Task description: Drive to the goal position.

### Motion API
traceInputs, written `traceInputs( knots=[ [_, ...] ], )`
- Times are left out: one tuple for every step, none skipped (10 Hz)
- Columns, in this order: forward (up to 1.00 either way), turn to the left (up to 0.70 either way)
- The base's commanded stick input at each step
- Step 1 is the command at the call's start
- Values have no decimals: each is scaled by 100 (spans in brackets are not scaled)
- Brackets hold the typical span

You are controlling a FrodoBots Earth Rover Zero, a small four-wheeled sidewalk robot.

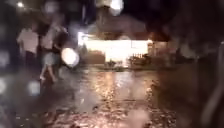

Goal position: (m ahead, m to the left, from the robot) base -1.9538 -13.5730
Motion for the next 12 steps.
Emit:
traceInputs(
  knots=[
    [0, -70],
    [0, -70],
    [0, -70],
    [0, -70],
    [0, -70],
    [0, -70],
    [0, -70],
    [0, -70],
    [0, -70],
    [0, -70],
    [0, -70],
    [0, -70]
  ],
)
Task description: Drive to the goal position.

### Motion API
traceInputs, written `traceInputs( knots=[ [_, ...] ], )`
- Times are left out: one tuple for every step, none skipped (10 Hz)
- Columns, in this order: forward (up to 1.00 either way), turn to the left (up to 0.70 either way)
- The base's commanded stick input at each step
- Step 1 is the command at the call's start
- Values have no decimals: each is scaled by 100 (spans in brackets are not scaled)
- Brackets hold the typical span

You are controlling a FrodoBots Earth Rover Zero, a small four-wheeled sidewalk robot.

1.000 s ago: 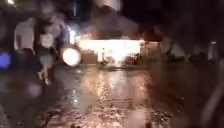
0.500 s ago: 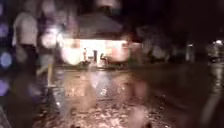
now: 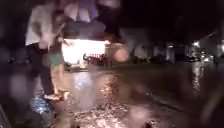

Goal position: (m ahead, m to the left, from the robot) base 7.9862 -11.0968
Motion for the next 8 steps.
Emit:
traceInputs(
  knots=[
    [0, -70],
    [0, -70],
    [0, -70],
    [0, -70],
    [0, -70],
    [0, -70],
    [0, -70],
    [0, -70]
  ],
)
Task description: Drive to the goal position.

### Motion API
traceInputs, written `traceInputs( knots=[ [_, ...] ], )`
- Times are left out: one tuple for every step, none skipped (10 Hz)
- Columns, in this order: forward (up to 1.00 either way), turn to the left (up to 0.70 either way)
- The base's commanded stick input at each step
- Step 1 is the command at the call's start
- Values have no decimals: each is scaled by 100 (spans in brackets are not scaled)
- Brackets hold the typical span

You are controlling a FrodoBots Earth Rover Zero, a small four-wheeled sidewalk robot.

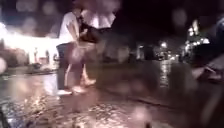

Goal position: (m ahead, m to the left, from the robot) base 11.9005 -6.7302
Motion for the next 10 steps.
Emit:
traceInputs(
  knots=[
    [0, -70],
    [0, -70],
    [0, -70],
    [0, -70],
    [0, -70],
    [0, -70],
    [0, -70],
    [0, -70],
    [0, -70],
    [16, -38]
  ],
)
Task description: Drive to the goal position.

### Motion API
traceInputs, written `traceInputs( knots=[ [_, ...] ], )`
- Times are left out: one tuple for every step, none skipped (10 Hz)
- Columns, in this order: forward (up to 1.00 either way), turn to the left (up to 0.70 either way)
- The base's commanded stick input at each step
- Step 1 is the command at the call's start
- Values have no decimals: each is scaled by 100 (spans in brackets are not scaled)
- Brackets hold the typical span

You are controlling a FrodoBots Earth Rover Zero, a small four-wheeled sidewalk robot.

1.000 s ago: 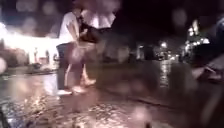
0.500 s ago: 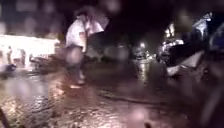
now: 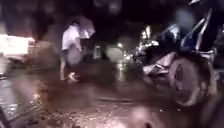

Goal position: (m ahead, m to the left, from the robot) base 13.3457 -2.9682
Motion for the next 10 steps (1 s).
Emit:
traceInputs(
  knots=[
    [48, -6],
    [70, 0],
    [70, 0],
    [70, 0],
    [70, 0],
    [70, 0],
    [70, 0],
    [70, 0],
    [70, 0],
    [70, 0]
  ],
)
